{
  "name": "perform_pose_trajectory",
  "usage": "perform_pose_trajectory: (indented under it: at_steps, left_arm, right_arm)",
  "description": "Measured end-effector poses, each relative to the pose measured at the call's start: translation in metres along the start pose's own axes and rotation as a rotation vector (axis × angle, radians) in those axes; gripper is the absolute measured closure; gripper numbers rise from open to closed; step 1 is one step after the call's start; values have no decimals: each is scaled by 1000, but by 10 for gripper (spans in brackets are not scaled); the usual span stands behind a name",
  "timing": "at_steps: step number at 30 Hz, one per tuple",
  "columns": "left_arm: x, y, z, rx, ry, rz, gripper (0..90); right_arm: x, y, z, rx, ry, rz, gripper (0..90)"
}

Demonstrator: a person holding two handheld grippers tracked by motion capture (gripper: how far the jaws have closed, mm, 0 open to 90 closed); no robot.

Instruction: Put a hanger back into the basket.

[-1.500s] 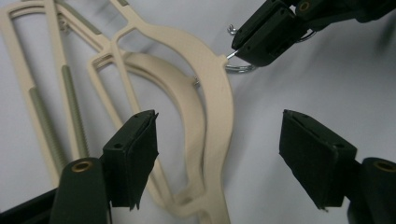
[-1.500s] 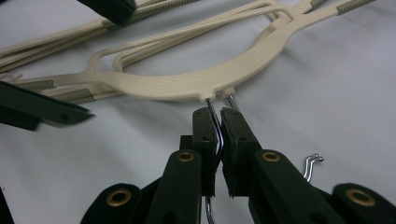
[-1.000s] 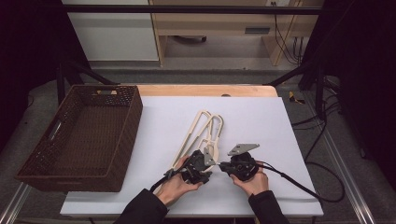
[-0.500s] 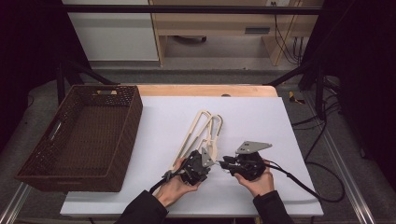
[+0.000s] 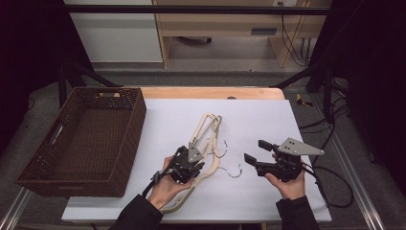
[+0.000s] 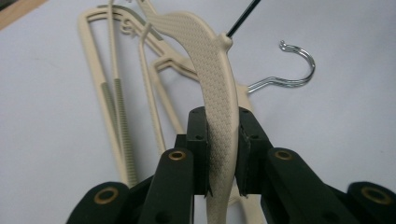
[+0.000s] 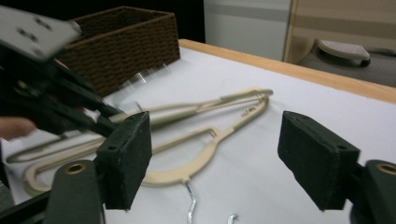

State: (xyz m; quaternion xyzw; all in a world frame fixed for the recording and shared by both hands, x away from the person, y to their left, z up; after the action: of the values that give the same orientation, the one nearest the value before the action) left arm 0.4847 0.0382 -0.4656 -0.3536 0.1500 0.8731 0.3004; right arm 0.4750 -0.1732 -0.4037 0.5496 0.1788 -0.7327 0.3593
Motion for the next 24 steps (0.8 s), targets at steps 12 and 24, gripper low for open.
perform_pose_trajectory:
  at_steps: [12,24]
  left_arm:
    - [-8,-45,28,-59,94,109,844]
    - [-14,-73,64,-13,220,215,862]
  right_arm:
    - [28,15,-9,33,-72,-26,177]
    - [40,20,-6,44,-100,-47,109]
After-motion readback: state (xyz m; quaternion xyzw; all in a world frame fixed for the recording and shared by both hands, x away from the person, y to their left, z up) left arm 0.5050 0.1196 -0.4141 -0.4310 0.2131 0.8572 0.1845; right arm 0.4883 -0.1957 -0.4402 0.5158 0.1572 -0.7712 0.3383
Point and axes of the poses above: each handheld gripper's, and its own axes: z roughly backward along the jaws, x roughly out of its underside, y roughly to its right, the point moved 8 cm from there along -z, roughly forward along the jaws, and after that the axes turned 14 degrees about z, right-handed, at the moved point
